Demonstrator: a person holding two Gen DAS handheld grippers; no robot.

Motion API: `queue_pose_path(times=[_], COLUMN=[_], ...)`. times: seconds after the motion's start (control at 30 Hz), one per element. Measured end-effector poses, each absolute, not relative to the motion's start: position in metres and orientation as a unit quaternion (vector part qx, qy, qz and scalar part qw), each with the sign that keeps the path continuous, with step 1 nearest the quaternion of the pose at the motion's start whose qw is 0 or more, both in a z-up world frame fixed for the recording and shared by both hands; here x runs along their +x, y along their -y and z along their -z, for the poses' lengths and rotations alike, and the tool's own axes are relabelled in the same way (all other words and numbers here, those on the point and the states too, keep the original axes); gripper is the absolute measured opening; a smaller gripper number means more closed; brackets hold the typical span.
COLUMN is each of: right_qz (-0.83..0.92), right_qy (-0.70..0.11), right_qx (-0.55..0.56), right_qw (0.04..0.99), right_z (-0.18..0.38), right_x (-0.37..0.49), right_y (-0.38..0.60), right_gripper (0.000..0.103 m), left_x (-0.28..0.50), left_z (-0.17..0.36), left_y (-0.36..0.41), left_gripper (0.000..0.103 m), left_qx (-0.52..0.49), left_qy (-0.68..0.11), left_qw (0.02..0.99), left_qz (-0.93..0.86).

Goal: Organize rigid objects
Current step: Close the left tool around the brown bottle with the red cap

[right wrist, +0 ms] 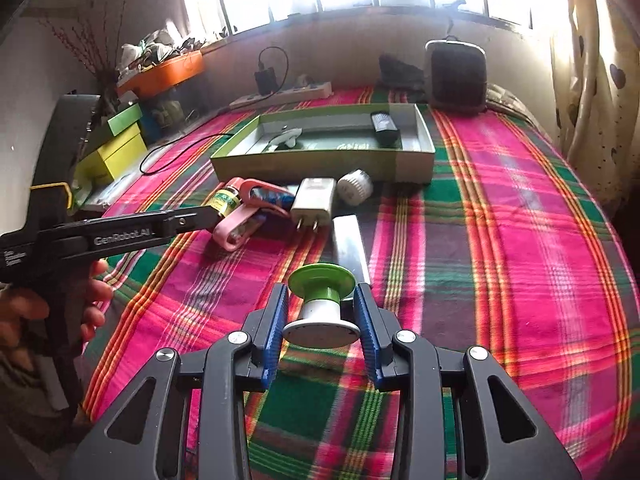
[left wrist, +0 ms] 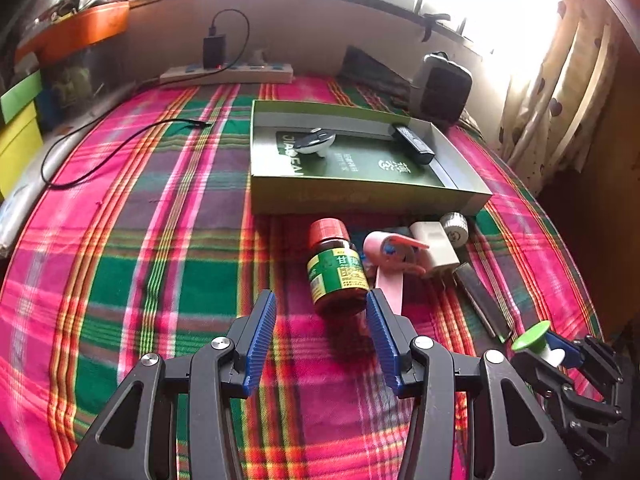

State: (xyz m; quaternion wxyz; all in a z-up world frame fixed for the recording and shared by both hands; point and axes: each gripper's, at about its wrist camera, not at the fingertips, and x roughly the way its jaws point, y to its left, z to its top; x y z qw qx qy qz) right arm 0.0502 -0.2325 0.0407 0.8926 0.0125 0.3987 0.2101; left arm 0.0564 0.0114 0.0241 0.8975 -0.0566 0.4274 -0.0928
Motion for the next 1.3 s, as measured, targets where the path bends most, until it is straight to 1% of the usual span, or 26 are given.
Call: queue_pose_path(times=[0.9, 1.3], right_qz=[-0.219, -0.221], right_qy=[-0.392, -0.395], right_qx=[0.027, 0.028], right_qw=[0.893, 0.891], right_z=[-0.048, -0.046], right_x=[0.081, 0.090], right_y=[0.245, 0.243], right_gripper=[0.035, 0.035], left_x=[0.095, 0.106], left_z=[-0.019, -0.013], left_y=[0.001, -0.008], left_gripper=[0.046, 0.046], left_qx=[-0.030, -0.038], left_qy=[-0.445, -0.452], left_qw=[0.893, 0.889], left_qz=[0.062, 0.055])
